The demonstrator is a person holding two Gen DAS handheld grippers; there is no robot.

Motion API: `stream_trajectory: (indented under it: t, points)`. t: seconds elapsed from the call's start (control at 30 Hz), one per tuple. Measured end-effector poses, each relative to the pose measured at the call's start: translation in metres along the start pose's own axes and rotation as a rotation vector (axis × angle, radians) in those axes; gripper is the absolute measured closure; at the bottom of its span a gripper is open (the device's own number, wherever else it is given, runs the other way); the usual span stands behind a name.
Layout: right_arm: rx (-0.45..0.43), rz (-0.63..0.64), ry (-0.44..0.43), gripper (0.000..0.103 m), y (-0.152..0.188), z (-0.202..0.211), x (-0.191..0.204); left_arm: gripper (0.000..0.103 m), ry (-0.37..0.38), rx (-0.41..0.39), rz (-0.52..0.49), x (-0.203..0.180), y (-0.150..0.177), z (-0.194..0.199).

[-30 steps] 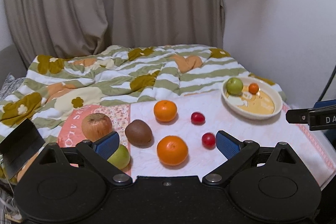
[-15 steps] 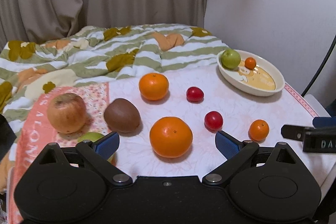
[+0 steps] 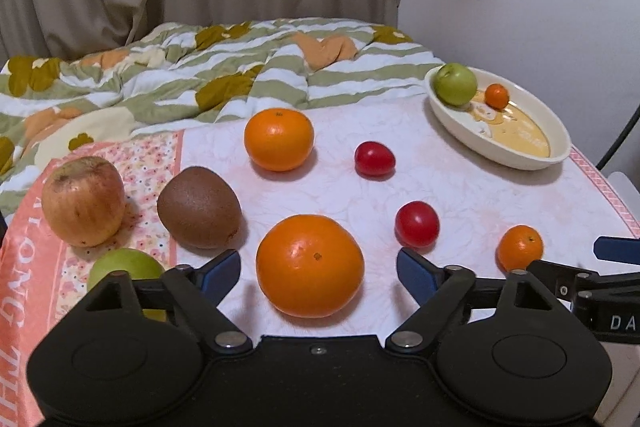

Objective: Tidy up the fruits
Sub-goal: 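Grasp the large orange with the left tool while the right tool grasps a mandarin, then carry the orange and mandarin to the bowl, release the orange inside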

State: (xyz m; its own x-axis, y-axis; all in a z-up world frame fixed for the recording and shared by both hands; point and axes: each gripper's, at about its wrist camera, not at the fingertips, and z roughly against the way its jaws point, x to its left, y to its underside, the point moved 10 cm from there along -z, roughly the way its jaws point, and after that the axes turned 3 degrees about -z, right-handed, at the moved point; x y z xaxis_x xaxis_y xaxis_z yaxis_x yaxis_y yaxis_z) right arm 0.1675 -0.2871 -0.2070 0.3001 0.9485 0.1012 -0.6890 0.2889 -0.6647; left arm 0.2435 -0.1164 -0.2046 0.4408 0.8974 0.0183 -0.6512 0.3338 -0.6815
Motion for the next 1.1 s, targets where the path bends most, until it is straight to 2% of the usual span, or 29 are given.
stream_trajectory:
  t: [0.07, 0.17, 0.3, 0.53, 0.9, 0.97, 1.0, 1.1]
  points:
    - [0.005, 0.008, -0.006, 0.000, 0.000, -0.004, 0.003, 0.029, -0.003, 0.016, -0.002, 0.000, 0.002, -0.004]
    - [0.007, 0.019, -0.010, 0.000, 0.000, -0.007, 0.006, 0.037, -0.013, 0.027, -0.002, 0.002, 0.004, -0.007]
    - [0.013, 0.029, -0.012, 0.001, -0.001, -0.010, 0.008, 0.038, 0.002, 0.025, 0.014, 0.006, 0.004, -0.006]
    - [0.035, 0.044, -0.020, 0.018, -0.002, -0.018, 0.012, 0.038, 0.011, 0.030, 0.020, 0.006, 0.005, -0.004]
    - [0.035, 0.074, -0.014, 0.027, -0.001, -0.028, 0.021, 0.038, 0.008, 0.036, 0.020, 0.008, 0.013, 0.004]
    - [0.036, 0.080, -0.013, 0.038, 0.000, -0.030, 0.023, 0.038, 0.010, 0.036, 0.022, 0.009, 0.016, 0.006]
    - [0.040, 0.079, -0.016, 0.051, 0.000, -0.031, 0.023, 0.038, 0.011, 0.036, 0.022, 0.009, 0.017, 0.008]
    - [0.033, 0.075, -0.015, 0.051, -0.001, -0.031, 0.023, 0.038, 0.015, 0.036, 0.024, 0.010, 0.019, 0.012]
